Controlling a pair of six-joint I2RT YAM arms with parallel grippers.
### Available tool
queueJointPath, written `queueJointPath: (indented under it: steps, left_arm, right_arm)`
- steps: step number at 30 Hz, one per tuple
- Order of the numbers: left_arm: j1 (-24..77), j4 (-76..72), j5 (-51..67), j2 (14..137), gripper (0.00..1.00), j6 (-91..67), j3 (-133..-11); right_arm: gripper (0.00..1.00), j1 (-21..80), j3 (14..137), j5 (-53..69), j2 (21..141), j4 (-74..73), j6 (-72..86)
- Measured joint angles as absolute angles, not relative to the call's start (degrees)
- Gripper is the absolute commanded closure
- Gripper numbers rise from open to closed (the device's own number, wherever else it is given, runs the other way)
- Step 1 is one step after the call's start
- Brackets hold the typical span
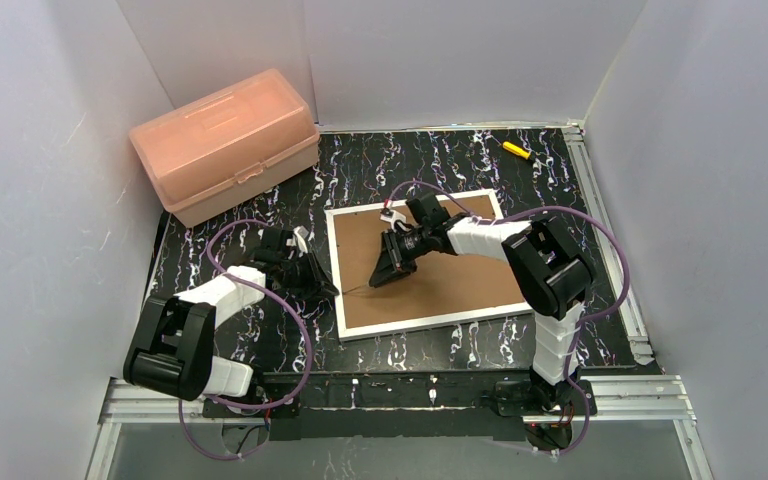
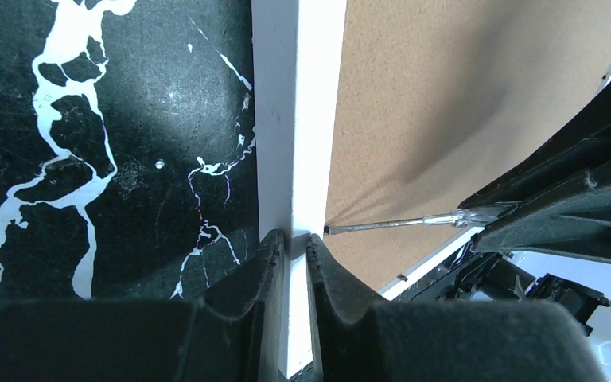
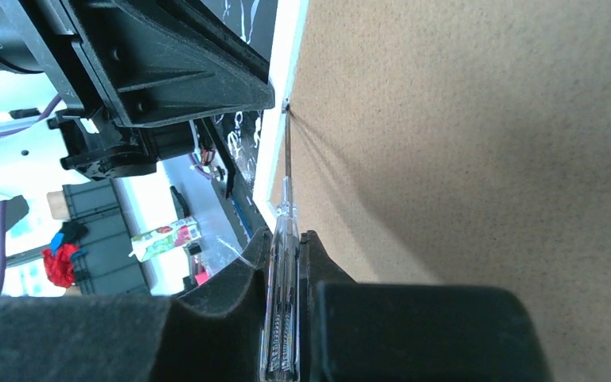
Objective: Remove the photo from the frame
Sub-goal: Release the photo frame item from the photo frame.
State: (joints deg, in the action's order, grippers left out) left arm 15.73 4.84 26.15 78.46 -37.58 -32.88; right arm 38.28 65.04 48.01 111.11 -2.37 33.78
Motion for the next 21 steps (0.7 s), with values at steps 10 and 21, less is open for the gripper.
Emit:
queueJointPath:
  steps: [10,21]
  left_arm:
    - [15.1,3.0,27.3,78.2,0.94,-38.1,-31.7]
    - [14.9,1.5,27.7,77.6,0.96,-38.5,-30.6]
  right_arm:
    - [0.99,40.2,71.9,43.2,111.1,-12.5,32.3]
    - [0.99,43.3,80.7,35.1,112.2,-20.8,31.5]
